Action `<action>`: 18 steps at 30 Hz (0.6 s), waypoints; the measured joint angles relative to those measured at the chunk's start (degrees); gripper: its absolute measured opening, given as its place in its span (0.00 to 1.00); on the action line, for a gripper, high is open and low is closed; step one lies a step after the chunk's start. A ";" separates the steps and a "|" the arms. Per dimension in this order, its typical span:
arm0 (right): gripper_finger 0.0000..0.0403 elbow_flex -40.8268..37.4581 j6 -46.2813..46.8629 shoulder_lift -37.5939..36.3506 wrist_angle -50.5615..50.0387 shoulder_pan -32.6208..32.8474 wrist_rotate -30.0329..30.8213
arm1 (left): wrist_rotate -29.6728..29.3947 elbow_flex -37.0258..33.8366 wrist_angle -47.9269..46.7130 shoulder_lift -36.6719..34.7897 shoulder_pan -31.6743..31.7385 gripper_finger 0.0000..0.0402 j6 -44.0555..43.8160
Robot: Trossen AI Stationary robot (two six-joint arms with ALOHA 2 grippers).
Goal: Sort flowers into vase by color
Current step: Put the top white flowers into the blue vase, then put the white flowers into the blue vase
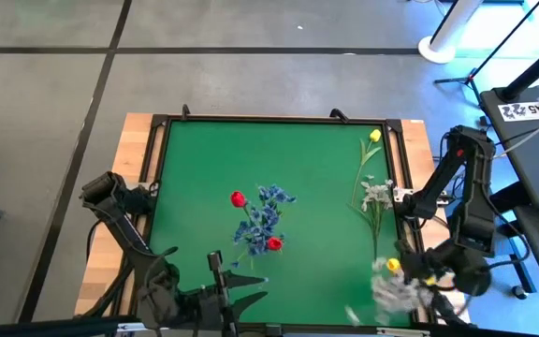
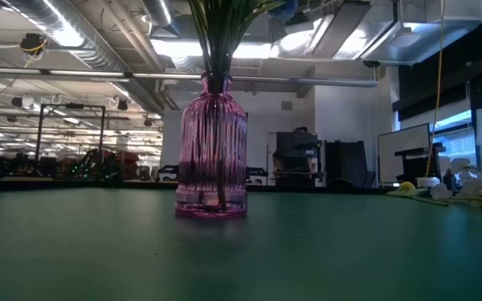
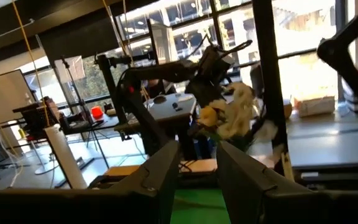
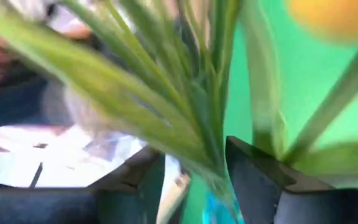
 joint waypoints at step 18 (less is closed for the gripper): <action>0.30 6.70 25.31 -4.17 -18.62 4.57 -16.66 | -0.24 0.00 -3.14 0.00 0.09 0.27 -2.89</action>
